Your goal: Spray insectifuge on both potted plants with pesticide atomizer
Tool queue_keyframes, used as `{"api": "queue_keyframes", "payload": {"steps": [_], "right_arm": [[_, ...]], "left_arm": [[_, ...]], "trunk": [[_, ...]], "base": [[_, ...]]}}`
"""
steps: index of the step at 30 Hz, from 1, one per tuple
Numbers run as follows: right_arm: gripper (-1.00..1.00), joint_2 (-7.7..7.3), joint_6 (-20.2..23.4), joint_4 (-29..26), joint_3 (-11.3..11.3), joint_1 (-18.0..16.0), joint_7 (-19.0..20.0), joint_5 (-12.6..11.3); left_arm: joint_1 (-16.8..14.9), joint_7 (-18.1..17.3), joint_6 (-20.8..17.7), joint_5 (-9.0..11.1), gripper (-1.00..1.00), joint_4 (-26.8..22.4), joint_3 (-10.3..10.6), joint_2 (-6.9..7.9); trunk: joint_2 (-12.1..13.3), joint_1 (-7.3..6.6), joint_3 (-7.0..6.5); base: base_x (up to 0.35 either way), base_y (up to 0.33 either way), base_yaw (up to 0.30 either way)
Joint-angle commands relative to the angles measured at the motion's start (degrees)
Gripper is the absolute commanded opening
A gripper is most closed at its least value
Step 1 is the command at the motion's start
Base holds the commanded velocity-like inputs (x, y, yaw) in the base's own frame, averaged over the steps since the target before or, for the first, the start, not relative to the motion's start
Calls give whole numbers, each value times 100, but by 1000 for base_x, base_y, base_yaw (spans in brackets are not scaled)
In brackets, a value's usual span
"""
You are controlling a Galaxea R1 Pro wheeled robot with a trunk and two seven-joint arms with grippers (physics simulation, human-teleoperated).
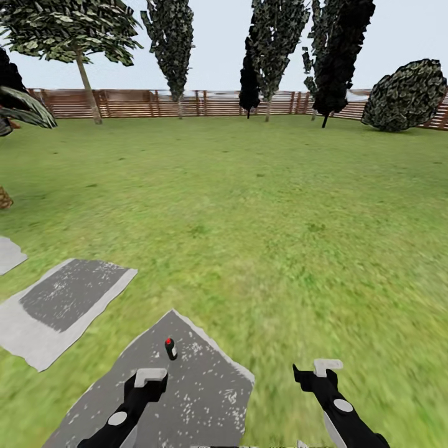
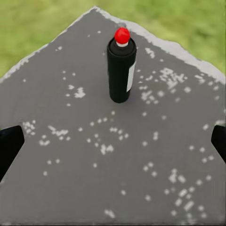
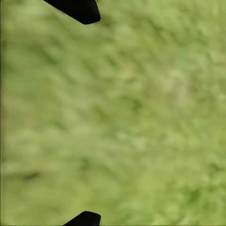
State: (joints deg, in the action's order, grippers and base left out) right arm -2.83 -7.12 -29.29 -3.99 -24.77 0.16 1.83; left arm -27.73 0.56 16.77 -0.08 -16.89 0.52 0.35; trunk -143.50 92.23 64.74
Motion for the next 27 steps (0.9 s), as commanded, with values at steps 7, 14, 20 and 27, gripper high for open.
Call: {"api": "queue_keyframes", "payload": {"steps": [7, 14, 20, 27], "right_arm": [[100, 2, -18, 2, -14, -2, 2, 19], [100, 2, -18, 2, -14, -2, 2, 19], [100, 2, -14, 2, -14, -2, 2, 19], [100, 2, -15, 0, -14, -2, 2, 20]], "left_arm": [[-4, 6, 20, 10, 100, -5, -13, 0], [-4, 6, 20, 16, 100, -7, -25, 0], [-4, 6, 20, 17, 100, 3, -12, 0], [-4, 6, 11, 0, 100, 16, -10, 0]], "trunk": [[-11, 16, 211], [-21, 34, 417], [-22, 37, 479], [-22, 37, 487]], "base": [[0, 0, 181], [0, 0, 182], [0, 0, 159], [198, -112, 22]]}}
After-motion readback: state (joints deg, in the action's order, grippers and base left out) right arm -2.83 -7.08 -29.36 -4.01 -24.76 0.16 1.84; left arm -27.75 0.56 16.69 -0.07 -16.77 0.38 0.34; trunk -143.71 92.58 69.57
